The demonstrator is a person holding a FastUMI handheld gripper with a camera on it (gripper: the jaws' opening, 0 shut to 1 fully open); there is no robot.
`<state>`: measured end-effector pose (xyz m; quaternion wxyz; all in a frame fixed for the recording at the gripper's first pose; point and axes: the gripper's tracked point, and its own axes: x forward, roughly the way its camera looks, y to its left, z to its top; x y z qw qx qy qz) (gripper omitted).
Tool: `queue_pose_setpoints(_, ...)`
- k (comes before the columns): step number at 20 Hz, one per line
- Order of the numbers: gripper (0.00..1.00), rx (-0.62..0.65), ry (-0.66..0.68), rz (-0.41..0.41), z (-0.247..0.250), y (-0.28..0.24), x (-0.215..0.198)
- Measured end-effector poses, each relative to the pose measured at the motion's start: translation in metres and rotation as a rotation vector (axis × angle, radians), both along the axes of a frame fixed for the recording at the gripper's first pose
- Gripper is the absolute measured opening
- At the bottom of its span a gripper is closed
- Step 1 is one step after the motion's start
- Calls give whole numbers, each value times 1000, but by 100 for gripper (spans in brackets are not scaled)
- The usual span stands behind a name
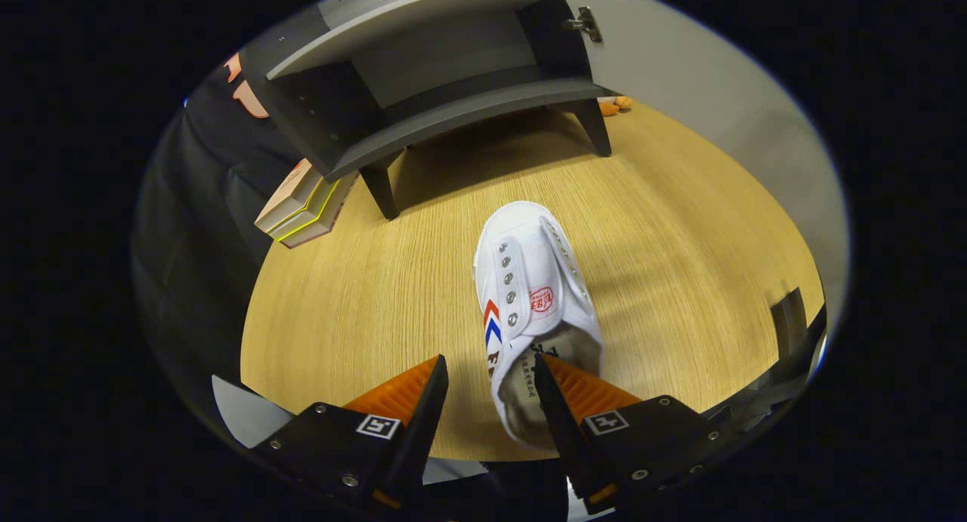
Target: Open the shoe cabinet door, grab the shoes and put them into the shoe cabinet, then close the shoe cabinet door.
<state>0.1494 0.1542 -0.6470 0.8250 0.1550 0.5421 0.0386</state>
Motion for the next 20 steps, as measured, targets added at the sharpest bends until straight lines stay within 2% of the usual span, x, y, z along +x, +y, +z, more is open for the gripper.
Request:
queue_pose_setpoints(2, 67, -10, -9, 13, -9, -2, 10)
queue_pose_setpoints(6, 41, -28, 0, 16, -19, -9, 20)
queue_pose_setpoints(7, 30, -26, -2, 29, -17, -9, 17)
queue_pose_setpoints(8, 25, -37, -4, 46, -16, -11, 17)
queue_pose_setpoints(9, 14, -46, -3, 58, -15, -11, 17)
queue_pose_setpoints(10, 10, -42, 0, 70, -14, -11, 17)
queue_pose_setpoints(13, 3, 12, 5, 69, -5, -5, 26)
queue_pose_setpoints(16, 2, 65, -3, 41, 11, -7, 40)
queue_pose_setpoints(20, 2, 83, -49, 45, 40, -1, 56)
